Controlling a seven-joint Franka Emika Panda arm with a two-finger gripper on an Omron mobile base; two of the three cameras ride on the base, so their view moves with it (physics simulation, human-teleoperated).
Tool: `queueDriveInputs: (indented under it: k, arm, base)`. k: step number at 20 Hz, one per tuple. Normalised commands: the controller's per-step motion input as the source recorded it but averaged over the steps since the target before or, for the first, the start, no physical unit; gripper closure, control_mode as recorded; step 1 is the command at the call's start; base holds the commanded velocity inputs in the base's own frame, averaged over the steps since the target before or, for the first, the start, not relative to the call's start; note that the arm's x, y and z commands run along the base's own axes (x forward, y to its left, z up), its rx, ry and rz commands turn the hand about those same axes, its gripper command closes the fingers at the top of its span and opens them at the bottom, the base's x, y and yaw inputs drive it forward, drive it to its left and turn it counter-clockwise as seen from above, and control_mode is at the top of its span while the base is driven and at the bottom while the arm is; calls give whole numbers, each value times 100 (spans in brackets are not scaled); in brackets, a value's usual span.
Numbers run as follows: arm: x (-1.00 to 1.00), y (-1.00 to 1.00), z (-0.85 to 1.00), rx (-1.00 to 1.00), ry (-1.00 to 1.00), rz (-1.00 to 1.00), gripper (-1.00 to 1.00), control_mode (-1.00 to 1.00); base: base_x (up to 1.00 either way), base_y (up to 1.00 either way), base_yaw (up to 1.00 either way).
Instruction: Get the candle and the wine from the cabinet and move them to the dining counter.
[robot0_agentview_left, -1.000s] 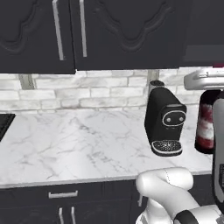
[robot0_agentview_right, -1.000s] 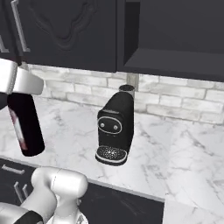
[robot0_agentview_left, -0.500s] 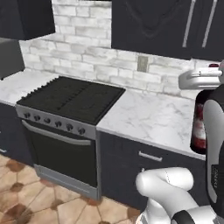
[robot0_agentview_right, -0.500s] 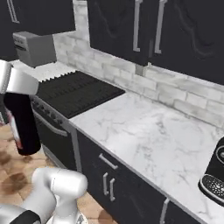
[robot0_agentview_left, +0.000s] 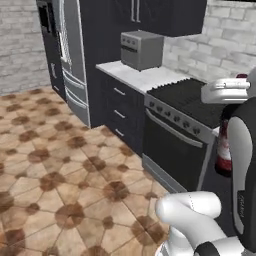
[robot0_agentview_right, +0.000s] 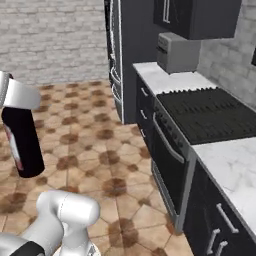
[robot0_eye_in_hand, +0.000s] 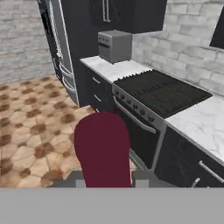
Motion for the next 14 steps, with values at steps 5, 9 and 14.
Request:
queueDriveInputs:
  k: [5,9,14]
  arm:
    - [0,0,0,0,0,0,100,100]
    - [0,0,0,0,0,0,100,100]
    - [0,0,0,0,0,0,100,100]
  base:
    - [2,24,97]
    - [73,10,66]
    - [100,0,16]
